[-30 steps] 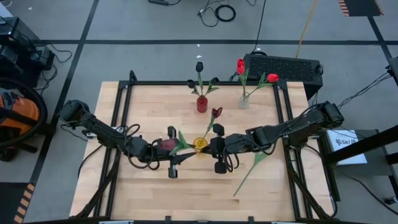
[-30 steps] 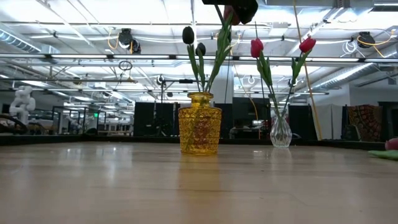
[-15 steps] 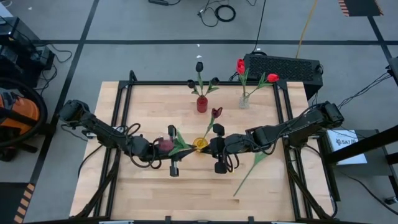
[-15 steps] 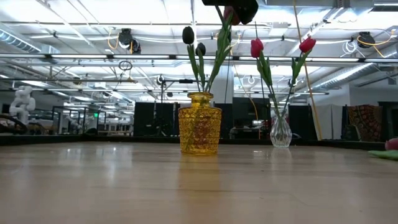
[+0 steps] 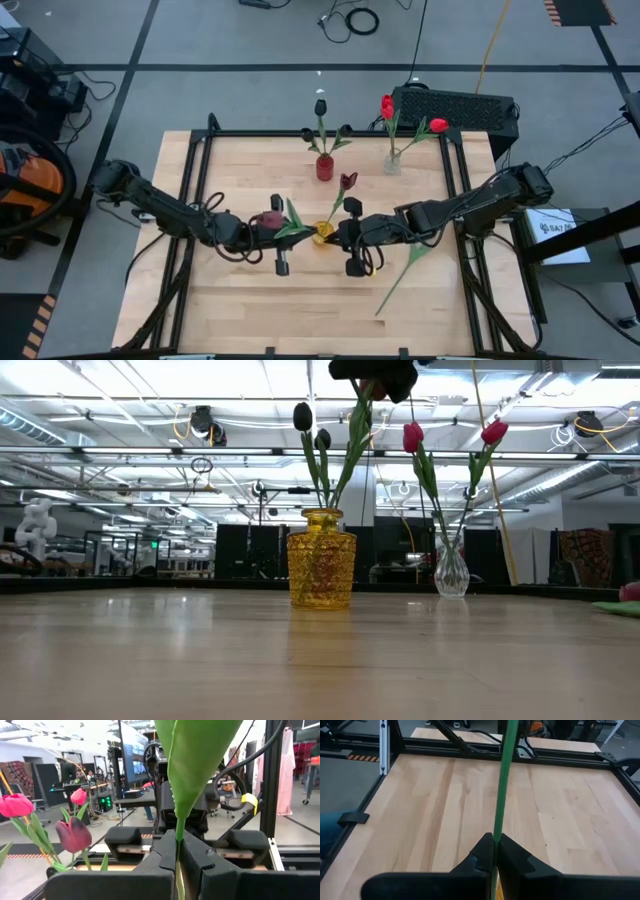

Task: Sort flowers into vase by color
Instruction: Put the left dark red flower into the yellow vase

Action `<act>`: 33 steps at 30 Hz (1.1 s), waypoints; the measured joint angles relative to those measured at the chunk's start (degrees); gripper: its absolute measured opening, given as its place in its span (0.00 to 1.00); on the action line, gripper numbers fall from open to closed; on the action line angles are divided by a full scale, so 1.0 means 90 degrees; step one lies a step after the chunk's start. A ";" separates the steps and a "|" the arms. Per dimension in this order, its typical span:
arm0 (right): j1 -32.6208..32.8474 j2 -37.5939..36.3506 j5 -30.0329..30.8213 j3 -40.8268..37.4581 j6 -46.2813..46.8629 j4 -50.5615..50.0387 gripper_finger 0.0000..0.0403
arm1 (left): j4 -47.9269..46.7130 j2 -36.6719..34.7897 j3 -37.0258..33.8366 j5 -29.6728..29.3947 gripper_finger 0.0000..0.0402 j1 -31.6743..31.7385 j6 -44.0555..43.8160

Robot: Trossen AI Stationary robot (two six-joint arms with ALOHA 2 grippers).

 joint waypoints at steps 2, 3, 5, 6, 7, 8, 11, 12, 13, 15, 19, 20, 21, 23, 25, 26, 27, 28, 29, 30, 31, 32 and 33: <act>0.0000 -0.0082 0.0000 -0.0002 0.0052 -0.0110 0.03 | -0.0302 -0.0172 -0.0002 0.0017 0.02 0.0000 -0.0019; 0.0000 -0.0119 0.0000 0.0000 0.0121 -0.0149 0.03 | -0.0405 -0.0244 -0.0002 0.0024 0.02 -0.0004 -0.0021; 0.0001 -0.0254 -0.0002 -0.0003 0.0231 -0.0395 0.06 | -0.0534 -0.0382 -0.0002 0.0025 0.02 -0.0028 -0.0020; 0.0005 -0.0313 -0.0011 -0.0027 0.0273 -0.0616 0.08 | -0.0544 -0.0464 -0.0002 0.0020 0.02 -0.0067 -0.0019; 0.0006 -0.0374 -0.0001 -0.0043 0.0300 -0.0711 0.11 | -0.0512 -0.0547 -0.0005 0.0014 0.02 -0.0100 -0.0017; 0.0022 -0.0440 0.0040 -0.0041 0.0321 -0.0787 0.13 | -0.0473 -0.0613 -0.0028 0.0015 0.02 -0.0129 -0.0014; 0.0069 -0.0731 0.0285 -0.0031 0.0510 -0.1271 0.22 | -0.0615 -0.0721 -0.0116 0.0023 0.02 -0.0174 -0.0015; 0.0073 -0.0809 0.0314 -0.0026 0.0579 -0.1403 0.24 | -0.0661 -0.0751 -0.0153 0.0018 0.02 -0.0186 -0.0012; 0.0073 -0.0868 0.0315 -0.0019 0.0659 -0.1570 0.27 | -0.0632 -0.0760 -0.0175 0.0016 0.02 -0.0185 -0.0017; 0.0099 -0.1009 0.0308 -0.0022 0.0842 -0.1900 0.31 | -0.0514 -0.0772 -0.0270 0.0015 0.01 -0.0177 -0.0065; 0.0202 -0.1305 0.0315 -0.0022 0.1085 -0.2301 0.37 | -0.0155 -0.0696 -0.0601 0.0012 0.01 -0.0007 -0.0316; 0.0243 -0.1348 0.0318 -0.0022 0.1123 -0.2360 0.38 | -0.0120 -0.0684 -0.0654 -0.0002 0.01 0.0041 -0.0335; 0.0281 -0.1389 0.0344 -0.0022 0.1153 -0.2414 0.38 | -0.0048 -0.0682 -0.0712 -0.0013 0.01 0.0078 -0.0338; 0.0346 -0.1431 0.0494 -0.0022 0.1161 -0.2440 0.39 | 0.0130 -0.0682 -0.0839 -0.0003 0.01 0.0148 -0.0347; 0.0403 -0.1468 0.0623 -0.0019 0.1077 -0.2455 0.40 | 0.0254 -0.0682 -0.0975 0.0005 0.01 0.0242 -0.0438; 0.0422 -0.1470 0.0642 -0.0019 0.1010 -0.2452 0.40 | 0.0280 -0.0669 -0.1041 0.0005 0.01 0.0291 -0.0523; 0.0432 -0.1473 0.0644 -0.0019 0.0975 -0.2444 0.40 | 0.0300 -0.0633 -0.1079 0.0004 0.01 0.0337 -0.0636; 0.0435 -0.1474 0.0646 -0.0019 0.0957 -0.2446 0.40 | 0.0303 -0.0600 -0.1104 0.0034 0.01 0.0378 -0.0691; 0.0435 -0.1474 0.0646 -0.0019 0.0945 -0.2453 0.40 | 0.0299 -0.0578 -0.1141 0.0087 0.01 0.0395 -0.0739; 0.0435 -0.1474 0.0646 -0.0019 0.0939 -0.2455 0.40 | 0.0304 -0.0539 -0.1161 0.0133 0.01 0.0412 -0.0811; 0.0435 -0.1474 0.0646 -0.0019 0.0930 -0.2455 0.40 | 0.0356 -0.0474 -0.1165 0.0168 0.02 0.0414 -0.0864; 0.0437 -0.1474 0.0646 -0.0019 0.0926 -0.2458 0.40 | 0.0405 -0.0419 -0.1190 0.0171 0.02 0.0423 -0.0897; 0.0437 -0.1474 0.0646 -0.0019 0.0925 -0.2460 0.40 | 0.0487 -0.0347 -0.1246 0.0167 0.02 0.0438 -0.0908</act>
